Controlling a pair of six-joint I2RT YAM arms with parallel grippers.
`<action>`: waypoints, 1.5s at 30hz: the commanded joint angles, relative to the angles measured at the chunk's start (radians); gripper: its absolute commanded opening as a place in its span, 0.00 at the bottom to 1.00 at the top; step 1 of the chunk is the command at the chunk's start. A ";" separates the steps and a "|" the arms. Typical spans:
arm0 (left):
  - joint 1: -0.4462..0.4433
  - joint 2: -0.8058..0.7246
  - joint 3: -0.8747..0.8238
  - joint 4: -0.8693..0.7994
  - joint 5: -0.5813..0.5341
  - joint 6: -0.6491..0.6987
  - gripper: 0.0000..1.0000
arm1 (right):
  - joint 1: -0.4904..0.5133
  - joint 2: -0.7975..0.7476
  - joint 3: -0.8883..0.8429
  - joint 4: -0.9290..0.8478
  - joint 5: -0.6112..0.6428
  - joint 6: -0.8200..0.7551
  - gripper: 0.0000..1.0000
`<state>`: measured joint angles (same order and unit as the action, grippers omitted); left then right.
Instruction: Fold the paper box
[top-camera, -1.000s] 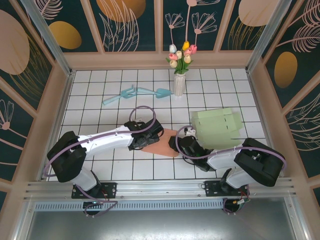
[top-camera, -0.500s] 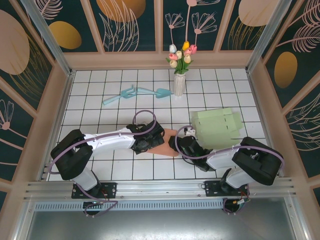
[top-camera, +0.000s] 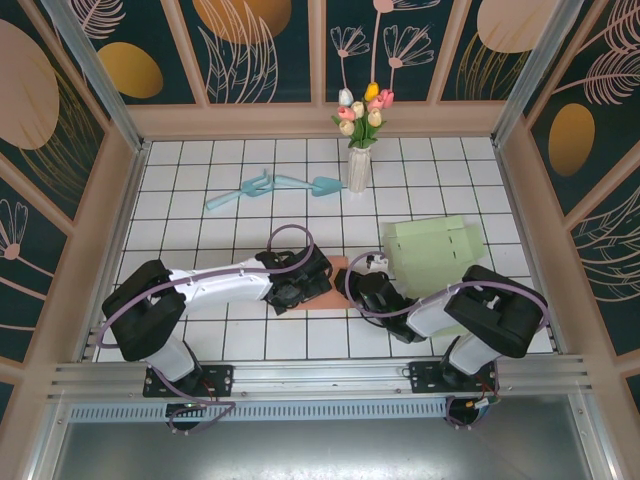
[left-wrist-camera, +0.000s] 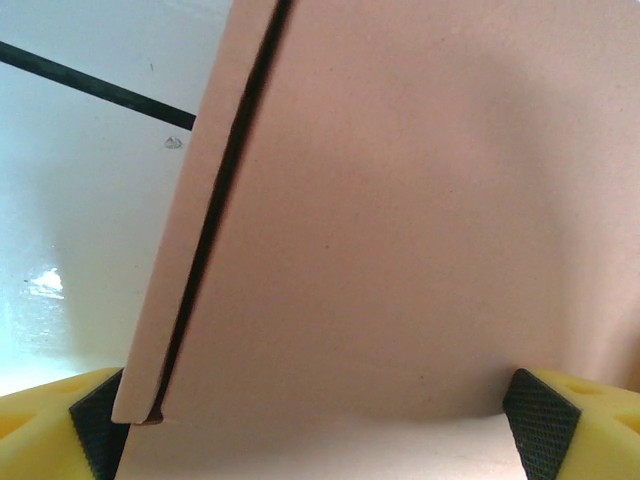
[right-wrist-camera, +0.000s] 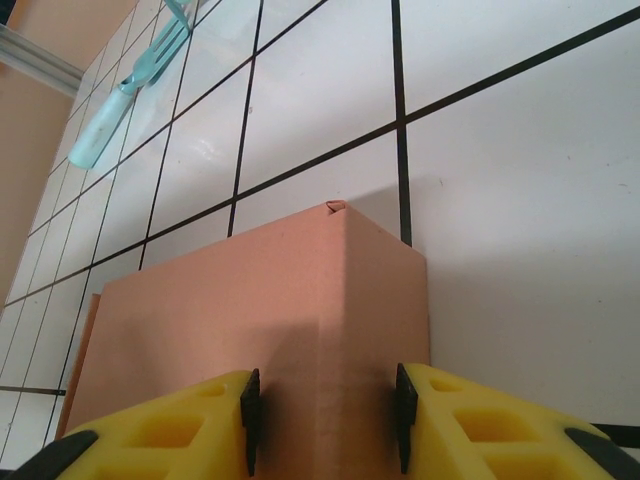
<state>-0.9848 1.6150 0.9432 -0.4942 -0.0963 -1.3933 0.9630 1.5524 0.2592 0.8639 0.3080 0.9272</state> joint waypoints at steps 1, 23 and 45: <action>-0.015 0.024 -0.026 0.051 -0.007 -0.012 0.94 | 0.014 0.023 -0.029 -0.147 -0.056 0.018 0.40; -0.014 0.026 -0.114 0.047 -0.091 -0.023 0.91 | 0.064 -0.438 0.011 -0.576 0.045 -0.117 0.44; -0.013 0.026 -0.107 0.024 -0.097 -0.026 0.90 | 0.171 -0.370 -0.061 -0.433 0.008 -0.046 0.44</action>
<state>-1.0027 1.6016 0.8761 -0.3698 -0.1619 -1.4052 1.1217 1.1637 0.2058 0.3855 0.3363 0.8703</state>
